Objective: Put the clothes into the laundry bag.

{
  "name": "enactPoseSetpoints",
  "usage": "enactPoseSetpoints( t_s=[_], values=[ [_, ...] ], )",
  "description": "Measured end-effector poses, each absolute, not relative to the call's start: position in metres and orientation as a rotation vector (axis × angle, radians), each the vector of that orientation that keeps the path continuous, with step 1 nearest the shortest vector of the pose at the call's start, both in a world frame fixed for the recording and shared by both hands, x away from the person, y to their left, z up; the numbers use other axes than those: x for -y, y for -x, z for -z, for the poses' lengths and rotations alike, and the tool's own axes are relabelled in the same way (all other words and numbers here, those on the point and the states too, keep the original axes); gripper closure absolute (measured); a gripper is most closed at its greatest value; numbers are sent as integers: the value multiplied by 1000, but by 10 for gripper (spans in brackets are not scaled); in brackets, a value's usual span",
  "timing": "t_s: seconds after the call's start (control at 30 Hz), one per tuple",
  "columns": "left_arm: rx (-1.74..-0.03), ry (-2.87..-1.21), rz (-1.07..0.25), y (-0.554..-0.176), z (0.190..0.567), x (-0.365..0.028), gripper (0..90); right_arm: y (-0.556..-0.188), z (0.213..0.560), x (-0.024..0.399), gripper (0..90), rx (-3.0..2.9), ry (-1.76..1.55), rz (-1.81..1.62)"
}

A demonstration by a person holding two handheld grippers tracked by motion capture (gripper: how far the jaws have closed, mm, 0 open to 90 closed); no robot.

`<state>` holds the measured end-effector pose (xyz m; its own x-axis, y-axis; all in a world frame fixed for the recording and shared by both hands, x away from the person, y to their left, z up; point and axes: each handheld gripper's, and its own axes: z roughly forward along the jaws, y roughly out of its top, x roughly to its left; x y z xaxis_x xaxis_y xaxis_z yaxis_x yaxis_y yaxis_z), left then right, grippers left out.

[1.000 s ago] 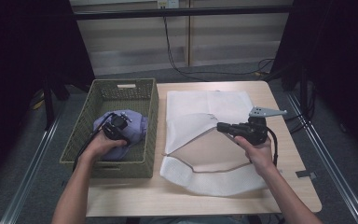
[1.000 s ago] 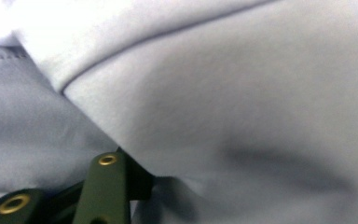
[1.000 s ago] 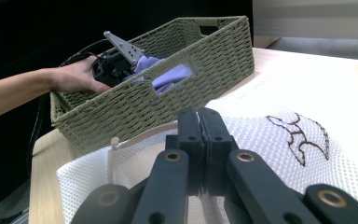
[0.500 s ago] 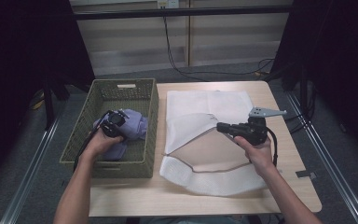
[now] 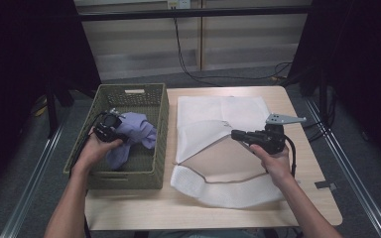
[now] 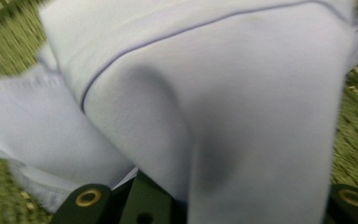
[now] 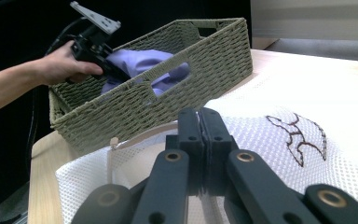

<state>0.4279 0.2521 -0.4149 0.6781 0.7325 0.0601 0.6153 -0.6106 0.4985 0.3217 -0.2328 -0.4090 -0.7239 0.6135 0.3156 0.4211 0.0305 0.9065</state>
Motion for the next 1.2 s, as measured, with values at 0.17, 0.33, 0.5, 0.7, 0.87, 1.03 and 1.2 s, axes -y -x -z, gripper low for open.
enactPoseSetpoints(
  t_s=[0.17,0.33,0.5,0.7,0.87,1.03,1.2],
  values=[
    [-1007,-2356,-390,-415,400,-258,799,-322,409,233,887,-2129,-1088,-1775],
    [-1008,-2274,-417,-410,389,-266,799,-321,408,233,887,-2124,-1087,-1776],
    [-1024,-2209,-413,-408,384,-271,799,-321,409,232,887,-2126,-1082,-1775],
    [-1059,-2080,-400,-402,386,-277,803,-320,409,233,887,-2118,-1083,-1777],
    [-1057,-2031,-424,-399,382,-281,803,-320,409,232,887,-2119,-1083,-1780],
    [-1049,-1982,-431,-396,381,-288,803,-320,409,232,887,-2121,-1079,-1780],
    [-1030,-1929,-446,-392,373,-293,802,-320,409,232,887,-2118,-1075,-1785]
  ],
)
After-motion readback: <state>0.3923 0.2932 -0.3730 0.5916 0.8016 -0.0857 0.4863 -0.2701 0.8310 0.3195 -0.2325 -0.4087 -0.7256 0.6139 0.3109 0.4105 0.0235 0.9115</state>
